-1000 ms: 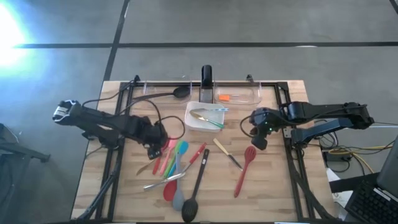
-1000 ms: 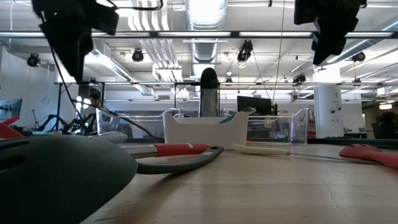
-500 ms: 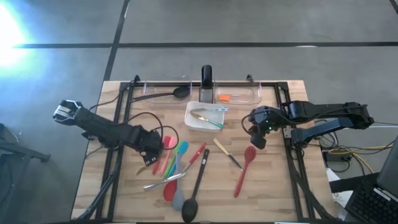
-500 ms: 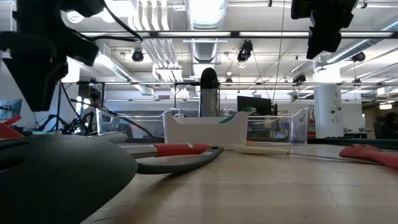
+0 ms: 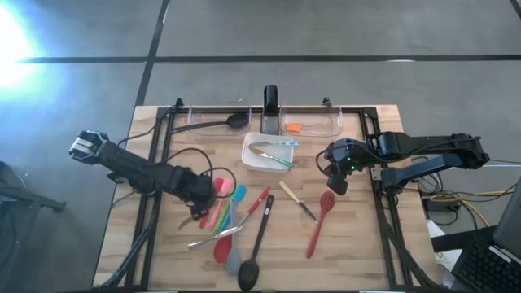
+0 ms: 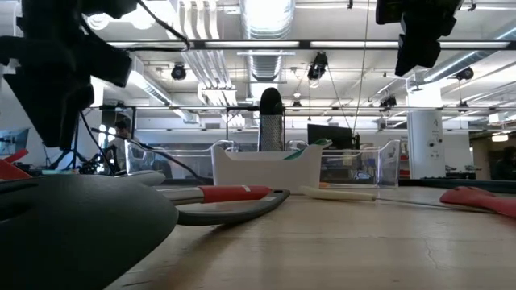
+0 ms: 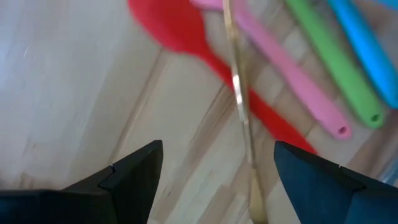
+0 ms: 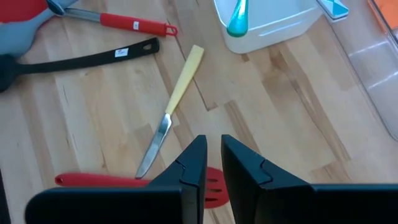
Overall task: Pick & Place Kitchen Items
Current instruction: Put the red slotted spoon into the left transparent bin
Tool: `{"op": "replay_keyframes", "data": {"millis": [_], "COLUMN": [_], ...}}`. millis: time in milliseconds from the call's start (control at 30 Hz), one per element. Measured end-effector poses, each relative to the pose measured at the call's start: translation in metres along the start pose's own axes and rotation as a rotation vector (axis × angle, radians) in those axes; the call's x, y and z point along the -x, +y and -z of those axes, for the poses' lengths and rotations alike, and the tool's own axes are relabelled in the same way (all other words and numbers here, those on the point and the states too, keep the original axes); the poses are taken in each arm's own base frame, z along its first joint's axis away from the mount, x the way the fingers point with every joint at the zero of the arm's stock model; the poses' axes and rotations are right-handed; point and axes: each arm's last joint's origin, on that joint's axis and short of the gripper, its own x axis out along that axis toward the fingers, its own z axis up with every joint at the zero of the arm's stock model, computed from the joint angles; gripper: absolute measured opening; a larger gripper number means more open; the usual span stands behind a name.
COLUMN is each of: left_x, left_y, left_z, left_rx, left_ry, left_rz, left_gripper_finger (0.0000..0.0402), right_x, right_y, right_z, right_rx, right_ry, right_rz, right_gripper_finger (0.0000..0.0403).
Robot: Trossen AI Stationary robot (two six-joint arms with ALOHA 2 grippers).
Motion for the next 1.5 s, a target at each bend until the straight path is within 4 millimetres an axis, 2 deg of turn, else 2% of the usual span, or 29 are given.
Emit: {"op": "replay_keyframes", "data": {"millis": [200,300,433,500,600,800,1233,1500], "left_x": [0.000,0.001,0.001,0.001,0.002,0.005,0.006,0.006], "left_y": [-0.008,-0.009,-0.009,-0.010,-0.011,-0.013,-0.011,-0.011], "left_z": [-0.008,-0.009,-0.013,-0.015,-0.018,-0.021,-0.023,-0.023], "left_rx": [-0.064,-0.064,-0.104,-0.134,-0.164,-0.163,-0.174,-0.180], "left_ry": [-0.090,-0.104,-0.171,-0.213,-0.255,-0.281,-0.323,-0.325], "left_rz": [0.075,0.084,0.044,0.025,0.018,0.030,-0.019,-0.023], "left_gripper_finger": [0.0310,0.0310,0.0310,0.0310,0.0310,0.0310,0.0310,0.0310], "right_x": [-0.002,-0.008,-0.018,-0.024,-0.033,-0.056,-0.113,-0.135], "right_y": [0.001,0.006,0.019,0.030,0.043,0.057,0.066,0.068], "right_z": [0.001,0.011,0.026,0.032,0.043,0.056,0.067,0.073], "right_rx": [-0.029,-0.066,-0.028,0.039,0.236,0.527,0.697,0.787], "right_ry": [0.004,0.043,0.075,0.059,0.078,0.174,0.420,0.511], "right_rz": [-0.002,-0.006,-0.047,-0.095,-0.139,-0.121,-0.085,-0.081], "right_gripper_finger": [0.0043,0.0044,0.0043,0.0043,0.0043,0.0048,0.0149,0.0174]}}
